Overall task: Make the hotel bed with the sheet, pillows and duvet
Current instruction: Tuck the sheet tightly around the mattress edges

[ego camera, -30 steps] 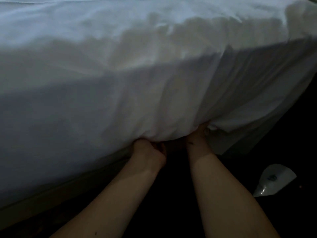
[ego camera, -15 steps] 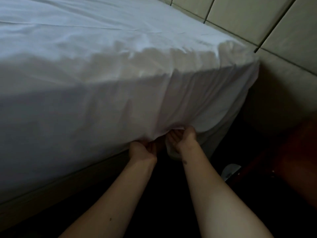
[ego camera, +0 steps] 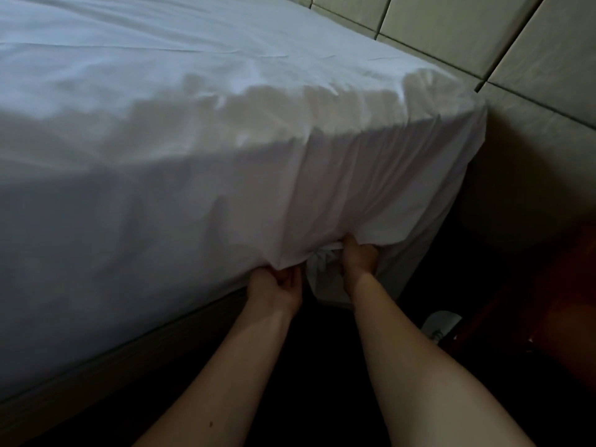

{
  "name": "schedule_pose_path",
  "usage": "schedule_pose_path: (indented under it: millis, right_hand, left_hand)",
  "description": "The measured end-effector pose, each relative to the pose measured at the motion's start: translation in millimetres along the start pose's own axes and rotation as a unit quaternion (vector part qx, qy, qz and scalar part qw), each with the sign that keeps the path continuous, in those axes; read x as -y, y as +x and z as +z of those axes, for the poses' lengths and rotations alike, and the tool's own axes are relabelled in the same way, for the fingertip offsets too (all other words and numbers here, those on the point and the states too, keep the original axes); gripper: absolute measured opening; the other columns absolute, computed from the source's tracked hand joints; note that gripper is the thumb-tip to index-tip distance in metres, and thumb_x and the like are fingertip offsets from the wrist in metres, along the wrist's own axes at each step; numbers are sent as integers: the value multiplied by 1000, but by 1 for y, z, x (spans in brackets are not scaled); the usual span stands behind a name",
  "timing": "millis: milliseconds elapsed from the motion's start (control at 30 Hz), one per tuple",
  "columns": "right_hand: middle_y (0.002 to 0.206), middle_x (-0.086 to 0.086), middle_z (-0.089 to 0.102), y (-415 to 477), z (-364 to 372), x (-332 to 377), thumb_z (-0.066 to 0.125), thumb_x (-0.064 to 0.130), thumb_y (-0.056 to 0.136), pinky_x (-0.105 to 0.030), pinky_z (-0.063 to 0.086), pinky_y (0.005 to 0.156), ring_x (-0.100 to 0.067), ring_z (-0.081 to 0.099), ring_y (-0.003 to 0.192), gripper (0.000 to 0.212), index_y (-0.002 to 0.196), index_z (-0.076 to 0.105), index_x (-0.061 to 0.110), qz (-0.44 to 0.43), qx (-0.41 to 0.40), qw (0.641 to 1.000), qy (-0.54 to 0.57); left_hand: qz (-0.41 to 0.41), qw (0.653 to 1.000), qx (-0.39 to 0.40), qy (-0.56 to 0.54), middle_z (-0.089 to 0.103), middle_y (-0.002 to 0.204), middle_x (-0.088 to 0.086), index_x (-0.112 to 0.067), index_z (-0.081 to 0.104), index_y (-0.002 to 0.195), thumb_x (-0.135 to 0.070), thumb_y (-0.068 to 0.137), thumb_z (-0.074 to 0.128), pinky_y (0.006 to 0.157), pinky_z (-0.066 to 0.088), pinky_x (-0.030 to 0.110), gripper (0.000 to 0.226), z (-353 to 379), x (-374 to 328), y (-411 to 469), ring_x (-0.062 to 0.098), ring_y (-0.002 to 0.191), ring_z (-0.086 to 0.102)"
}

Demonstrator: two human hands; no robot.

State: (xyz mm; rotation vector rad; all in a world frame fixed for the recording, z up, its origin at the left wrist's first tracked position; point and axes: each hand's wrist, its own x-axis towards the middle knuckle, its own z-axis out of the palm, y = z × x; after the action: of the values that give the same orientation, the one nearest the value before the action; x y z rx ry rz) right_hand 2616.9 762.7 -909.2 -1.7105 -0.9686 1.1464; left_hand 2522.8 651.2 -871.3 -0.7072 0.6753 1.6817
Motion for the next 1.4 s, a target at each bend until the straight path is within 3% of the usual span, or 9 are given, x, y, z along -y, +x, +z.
schedule_pose_path:
  millis: [100,367,600,733,900,1000,1133,1333,1400]
  right_hand:
    - [121,-25,63,10,-9,-13,63,27,87,-40,49,82,-39,62,109,46,115,63,-9,9,-26,997,-79]
    - [132,-15,58,35,21,-31,71,24,73,-42,52,94,-32,61,112,69,134,52,-1,54,-57,991,110]
    - [113,-12,68,12,23,-11,68,13,69,-47,59,76,-30,68,92,50,117,65,1,109,-92,963,227]
    - [112,-11,65,13,5,23,74,29,56,-43,56,77,-27,64,90,74,124,55,10,204,-69,961,175]
    - [132,-9,60,0,-17,66,64,25,64,-40,54,89,-28,62,109,71,133,52,12,253,-36,956,142]
    - [125,-9,58,-52,-46,149,56,12,89,-28,47,66,-23,58,93,44,132,50,9,286,0,948,136]
    - [97,-4,57,-60,-86,208,52,12,92,-38,48,74,-22,57,92,28,120,56,14,334,20,934,124]
    - [122,-10,58,-40,-142,271,47,13,96,-36,52,76,-25,62,98,41,137,48,10,349,31,929,121]
    - [126,-10,57,-31,-154,285,47,14,96,-34,53,74,-24,64,101,46,142,43,11,343,33,930,127]
  left_hand:
    - [7,1000,0,2,58,67,8,-10,54,72,-7,94,37,98,45,33,28,2,1,-4,20,71,54]
    - [35,999,6,28,45,54,4,-13,41,60,-7,94,35,98,42,30,35,-3,5,-2,16,67,49]
    - [63,994,-10,87,60,117,8,-13,58,121,-24,99,31,105,38,34,37,4,17,-9,24,112,54]
    - [-3,982,-77,171,61,98,6,-12,60,93,-21,100,35,101,40,33,28,33,13,-30,21,99,58]
    - [-67,943,-88,313,58,83,4,-16,51,77,-16,97,34,72,42,26,26,93,17,-78,15,72,53]
    - [-85,909,-88,398,62,101,1,-19,50,85,-19,99,30,87,40,28,24,134,17,-108,16,91,56]
    - [-78,854,-104,503,64,109,0,-21,53,99,-22,97,34,87,40,28,19,190,22,-136,16,105,58]
    - [-18,786,-71,614,50,69,0,-16,46,67,-11,94,37,38,31,16,29,282,56,-160,9,44,44]
    - [27,748,-52,662,51,69,2,-15,46,64,-8,94,38,39,27,17,31,311,68,-158,10,46,44]
